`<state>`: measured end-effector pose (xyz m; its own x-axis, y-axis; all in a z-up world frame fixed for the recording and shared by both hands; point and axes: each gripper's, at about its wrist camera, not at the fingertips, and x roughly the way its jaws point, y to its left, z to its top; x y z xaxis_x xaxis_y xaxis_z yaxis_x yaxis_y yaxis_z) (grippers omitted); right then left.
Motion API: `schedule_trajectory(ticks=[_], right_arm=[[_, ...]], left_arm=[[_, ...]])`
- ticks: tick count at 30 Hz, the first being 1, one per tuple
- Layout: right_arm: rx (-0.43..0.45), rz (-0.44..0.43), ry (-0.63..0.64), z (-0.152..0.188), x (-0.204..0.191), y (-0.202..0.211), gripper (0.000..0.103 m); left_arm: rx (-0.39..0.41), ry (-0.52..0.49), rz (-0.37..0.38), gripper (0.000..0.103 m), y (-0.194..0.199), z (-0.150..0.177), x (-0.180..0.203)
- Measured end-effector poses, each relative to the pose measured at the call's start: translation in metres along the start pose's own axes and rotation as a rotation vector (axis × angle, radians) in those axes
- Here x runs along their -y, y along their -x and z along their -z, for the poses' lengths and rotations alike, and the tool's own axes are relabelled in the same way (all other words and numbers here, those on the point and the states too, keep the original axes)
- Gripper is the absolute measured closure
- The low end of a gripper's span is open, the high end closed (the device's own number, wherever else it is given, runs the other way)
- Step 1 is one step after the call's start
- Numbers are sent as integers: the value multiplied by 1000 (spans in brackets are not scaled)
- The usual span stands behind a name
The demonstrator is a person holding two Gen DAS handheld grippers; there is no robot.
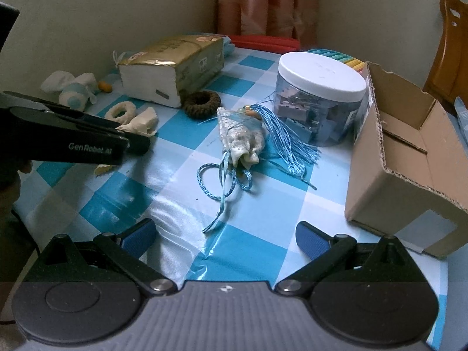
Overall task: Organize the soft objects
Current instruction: 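Grasp the cream knotted cloth toy with the left tool while the right tool grasps the tasseled silver packet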
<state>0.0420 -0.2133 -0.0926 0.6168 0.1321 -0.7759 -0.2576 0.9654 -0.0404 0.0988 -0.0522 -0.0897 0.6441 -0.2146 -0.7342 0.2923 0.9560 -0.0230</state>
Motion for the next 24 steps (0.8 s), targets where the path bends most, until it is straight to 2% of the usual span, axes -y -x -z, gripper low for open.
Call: schedule_trajectory(ticks=[8, 12, 15, 17, 24], right_arm=[[1, -9, -6, -4, 0, 0, 0], [39, -3, -5, -13, 1, -1, 1], [53, 23, -2, -24, 3, -5, 5], [53, 49, -6, -33, 5, -11, 17], [68, -1, -36, -58, 10, -29, 26]], left_arm=[[-6, -10, 5, 73, 6, 2, -2], [-9, -22, -2, 73, 14, 7, -7], [-10, -19, -12, 73, 17, 10, -10], [-17, -9, -12, 73, 17, 12, -13], [-21, 4, -4, 73, 15, 13, -16]])
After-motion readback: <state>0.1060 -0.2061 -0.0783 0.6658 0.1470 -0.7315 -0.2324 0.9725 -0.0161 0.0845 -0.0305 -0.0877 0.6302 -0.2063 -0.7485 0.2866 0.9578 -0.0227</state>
